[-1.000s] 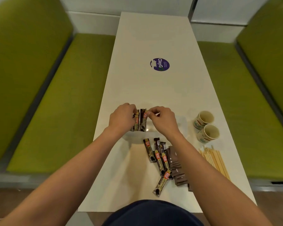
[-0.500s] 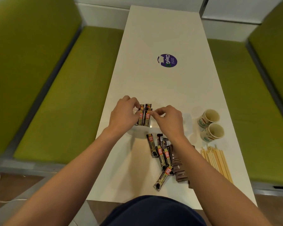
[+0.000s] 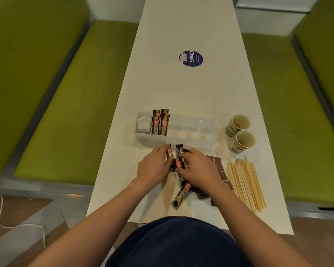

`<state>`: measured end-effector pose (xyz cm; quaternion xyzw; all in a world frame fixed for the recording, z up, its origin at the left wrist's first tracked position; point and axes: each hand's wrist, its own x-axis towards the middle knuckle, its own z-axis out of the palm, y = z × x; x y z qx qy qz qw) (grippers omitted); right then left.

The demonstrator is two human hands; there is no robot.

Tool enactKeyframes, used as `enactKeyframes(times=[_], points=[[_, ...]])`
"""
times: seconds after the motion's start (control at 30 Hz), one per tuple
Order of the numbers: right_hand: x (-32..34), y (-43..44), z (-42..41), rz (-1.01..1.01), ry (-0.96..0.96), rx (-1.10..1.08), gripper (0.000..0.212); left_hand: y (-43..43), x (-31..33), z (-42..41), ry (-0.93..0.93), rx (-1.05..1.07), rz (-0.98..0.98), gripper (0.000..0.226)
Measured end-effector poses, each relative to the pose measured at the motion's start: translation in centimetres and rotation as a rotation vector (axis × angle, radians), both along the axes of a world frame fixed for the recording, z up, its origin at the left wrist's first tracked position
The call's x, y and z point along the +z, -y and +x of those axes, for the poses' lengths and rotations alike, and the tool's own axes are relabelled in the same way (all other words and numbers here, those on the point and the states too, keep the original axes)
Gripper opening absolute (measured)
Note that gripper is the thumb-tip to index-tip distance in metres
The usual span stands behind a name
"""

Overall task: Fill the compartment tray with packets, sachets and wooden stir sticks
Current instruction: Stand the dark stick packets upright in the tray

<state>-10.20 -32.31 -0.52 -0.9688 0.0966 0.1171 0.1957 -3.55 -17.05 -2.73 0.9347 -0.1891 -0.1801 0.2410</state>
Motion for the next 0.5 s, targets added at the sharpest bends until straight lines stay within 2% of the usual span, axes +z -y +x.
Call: enactKeyframes(times=[0.1, 0.2, 0.33, 0.5], points=[[-0.5, -0.3, 0.5, -0.057, -0.009, 0.036, 0.051, -0.2, 0.3, -0.2, -0.030, 0.038, -0.038, 0.060], [-0.5, -0.2, 0.9, -0.029, 0.007, 0.030, 0.049, -0.7, 0.8, 0.1, -0.160, 0.115, -0.133, 0.043], [-0.3, 0.1, 1.2, 0.132, 0.032, -0.031, 0.038, -1.7, 1.7, 0.4, -0.381, 0.259, -0.268, 0.036], [0.5, 0.7, 1.3, 0.382, 0.126, -0.162, 0.026, -3.3, 3.7, 1.3, -0.394, 0.355, -0.461, 0.015]])
